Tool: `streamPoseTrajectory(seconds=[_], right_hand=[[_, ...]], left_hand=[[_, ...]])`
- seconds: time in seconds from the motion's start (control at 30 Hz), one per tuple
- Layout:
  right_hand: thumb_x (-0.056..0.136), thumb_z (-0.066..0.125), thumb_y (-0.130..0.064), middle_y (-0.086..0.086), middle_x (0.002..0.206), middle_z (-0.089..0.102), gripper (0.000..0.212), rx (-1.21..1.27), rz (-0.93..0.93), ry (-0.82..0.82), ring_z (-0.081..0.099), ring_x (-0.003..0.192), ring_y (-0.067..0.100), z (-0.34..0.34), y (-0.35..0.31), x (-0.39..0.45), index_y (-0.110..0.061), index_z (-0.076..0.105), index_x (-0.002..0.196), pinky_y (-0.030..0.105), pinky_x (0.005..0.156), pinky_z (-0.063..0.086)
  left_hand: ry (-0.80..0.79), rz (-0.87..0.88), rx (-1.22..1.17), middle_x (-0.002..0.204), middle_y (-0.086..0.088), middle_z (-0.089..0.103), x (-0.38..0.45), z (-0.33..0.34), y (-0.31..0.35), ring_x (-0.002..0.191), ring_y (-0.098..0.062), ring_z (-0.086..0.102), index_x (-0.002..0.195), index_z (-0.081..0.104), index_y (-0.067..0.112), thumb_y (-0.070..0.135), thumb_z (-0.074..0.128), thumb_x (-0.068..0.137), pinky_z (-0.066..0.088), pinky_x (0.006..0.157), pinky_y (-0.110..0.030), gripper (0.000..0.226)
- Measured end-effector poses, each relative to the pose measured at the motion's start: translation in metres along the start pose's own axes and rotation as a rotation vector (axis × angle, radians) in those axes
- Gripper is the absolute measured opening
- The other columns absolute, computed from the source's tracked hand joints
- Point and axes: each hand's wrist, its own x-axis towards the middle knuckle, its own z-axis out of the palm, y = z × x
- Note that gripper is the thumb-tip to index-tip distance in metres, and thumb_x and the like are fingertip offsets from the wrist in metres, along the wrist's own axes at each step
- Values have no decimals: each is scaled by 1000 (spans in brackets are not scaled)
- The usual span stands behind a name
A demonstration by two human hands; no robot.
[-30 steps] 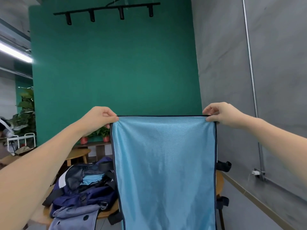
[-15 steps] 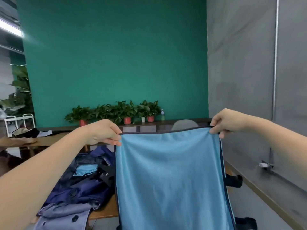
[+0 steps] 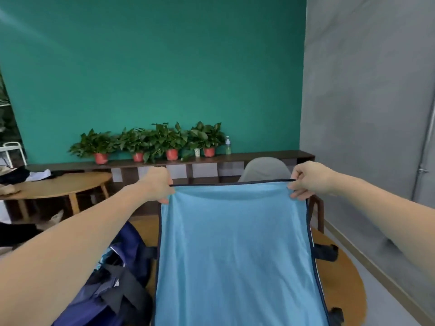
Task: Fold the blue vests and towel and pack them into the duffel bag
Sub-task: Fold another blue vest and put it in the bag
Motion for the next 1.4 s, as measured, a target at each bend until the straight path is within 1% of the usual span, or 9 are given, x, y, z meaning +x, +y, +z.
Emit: streamPoseTrajectory(seconds=[0.17, 0.27, 0.43, 0.6, 0.67, 0.77, 0.9, 1.1, 1.4], right_hand=[[97, 64, -8, 18, 99, 70, 10, -139, -83, 135, 76, 78, 28, -18, -30, 73, -5, 55, 97, 45, 81, 62], [98, 61, -14, 14, 100, 71, 8, -214, -254, 357, 73, 89, 28, -59, -68, 95, -8, 56, 95, 38, 86, 53], [99, 61, -25, 3, 96, 66, 10, -115, -536, 712, 57, 94, 23, -123, -124, 75, -15, 59, 100, 28, 80, 33], [94, 69, -21, 0, 94, 66, 13, -90, -654, 732, 63, 92, 18, -126, -132, 23, -10, 67, 100, 29, 87, 46], [92, 72, -21, 0, 93, 67, 14, -101, -634, 683, 63, 90, 18, -110, -119, 0, -10, 68, 99, 28, 87, 46], [89, 76, -21, 1, 90, 71, 12, -94, -580, 586, 65, 85, 19, -74, -84, -38, -11, 69, 92, 31, 86, 50], [86, 79, -22, -7, 85, 73, 10, -109, -446, 381, 67, 81, 8, -6, -8, -93, -17, 71, 86, 19, 76, 46], [81, 82, -27, -12, 77, 71, 21, -365, -216, -19, 65, 77, 5, 93, 123, -171, -34, 65, 71, 17, 67, 43], [82, 80, -28, -6, 68, 70, 17, -285, -108, -135, 58, 60, 3, 115, 170, -229, -18, 70, 73, 18, 59, 42]], left_hand=[[130, 56, -101, 107, -12, 67, 64, -32, 11, 86, -25, 73, 110, 62, -2, 10, 66, 96, 60, 87, -42, 19], [344, 127, -255, 110, -14, 72, 91, -95, 27, 103, -29, 69, 110, 69, -1, 2, 67, 93, 55, 99, -40, 16], [722, 246, -474, 92, -11, 74, 79, -195, 48, 77, -12, 73, 96, 72, 7, 4, 70, 91, 53, 77, -11, 7], [781, 266, -474, 90, -12, 71, 30, -209, 45, 60, 3, 68, 101, 71, 2, -3, 66, 89, 51, 70, -7, 14], [784, 223, -373, 90, -7, 72, 2, -190, 38, 75, -4, 68, 98, 74, 7, 3, 71, 85, 46, 77, -11, 14], [691, 159, -317, 89, 4, 71, -44, -136, 21, 88, -11, 62, 91, 76, 18, 12, 75, 85, 42, 86, -16, 9], [477, 89, -313, 77, 14, 71, -116, -24, -8, 72, 5, 61, 83, 75, 24, 17, 77, 84, 37, 67, 2, 7], [134, 57, -354, 58, 21, 65, -232, 144, -51, 59, 3, 59, 63, 68, 34, 7, 85, 72, 40, 59, -9, 34], [-107, 94, -342, 76, 18, 72, -285, 189, -57, 68, 2, 65, 71, 73, 32, 20, 84, 74, 53, 69, -19, 16]])
